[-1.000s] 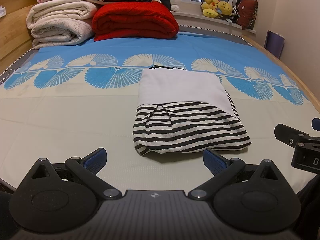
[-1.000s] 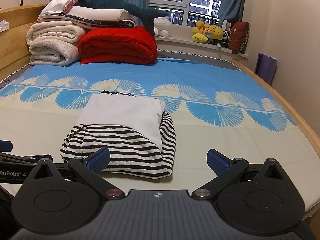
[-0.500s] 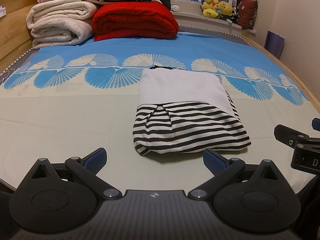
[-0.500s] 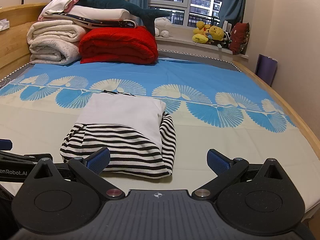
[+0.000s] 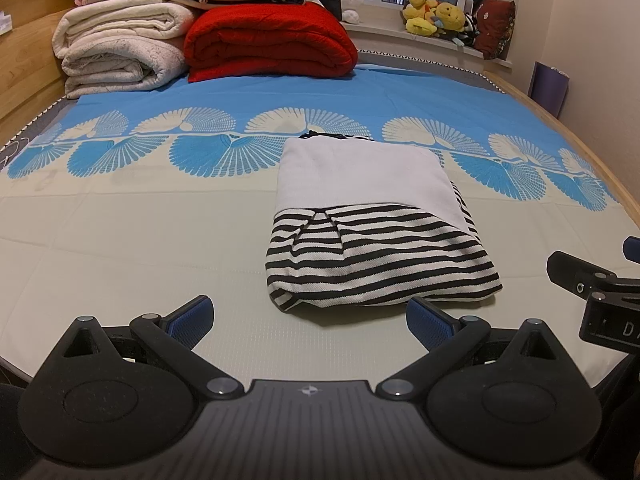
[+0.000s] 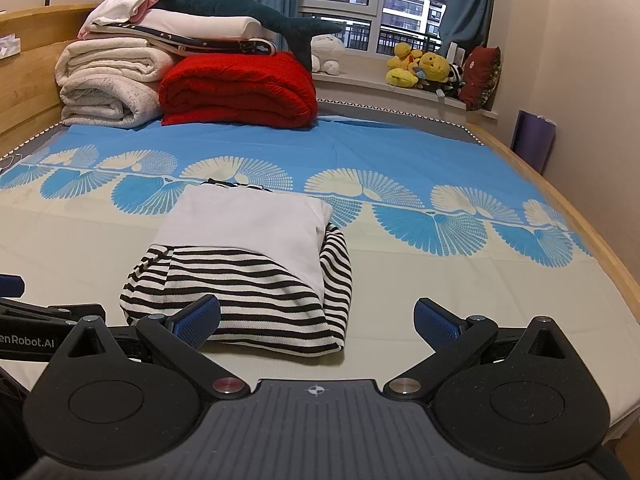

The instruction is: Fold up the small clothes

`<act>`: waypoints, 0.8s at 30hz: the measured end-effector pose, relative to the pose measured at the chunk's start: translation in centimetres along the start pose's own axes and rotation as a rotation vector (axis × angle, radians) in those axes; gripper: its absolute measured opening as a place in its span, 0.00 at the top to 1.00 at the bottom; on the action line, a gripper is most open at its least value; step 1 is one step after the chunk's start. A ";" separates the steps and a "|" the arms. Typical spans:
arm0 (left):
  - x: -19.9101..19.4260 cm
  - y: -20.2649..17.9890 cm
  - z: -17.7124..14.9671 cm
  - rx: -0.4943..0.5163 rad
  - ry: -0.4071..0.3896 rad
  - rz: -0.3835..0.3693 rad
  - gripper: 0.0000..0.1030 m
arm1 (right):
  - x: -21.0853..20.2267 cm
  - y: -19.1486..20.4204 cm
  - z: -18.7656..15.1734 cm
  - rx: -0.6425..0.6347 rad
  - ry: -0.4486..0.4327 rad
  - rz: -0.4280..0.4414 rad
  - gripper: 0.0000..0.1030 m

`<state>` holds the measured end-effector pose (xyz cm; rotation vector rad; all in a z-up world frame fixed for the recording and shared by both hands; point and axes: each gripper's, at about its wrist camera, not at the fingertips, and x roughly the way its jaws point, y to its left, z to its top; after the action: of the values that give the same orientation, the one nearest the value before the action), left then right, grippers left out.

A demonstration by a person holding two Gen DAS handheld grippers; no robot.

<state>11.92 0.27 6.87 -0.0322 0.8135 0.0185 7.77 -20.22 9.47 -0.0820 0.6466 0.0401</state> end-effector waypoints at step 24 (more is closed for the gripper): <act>-0.2 -0.1 -0.2 0.014 -0.018 -0.006 0.00 | 0.0 -0.3 -0.1 -0.011 -0.001 0.004 0.01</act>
<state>11.62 0.18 6.89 -0.0215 0.7956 0.0074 7.75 -20.56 9.43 -0.0915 0.6456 0.0480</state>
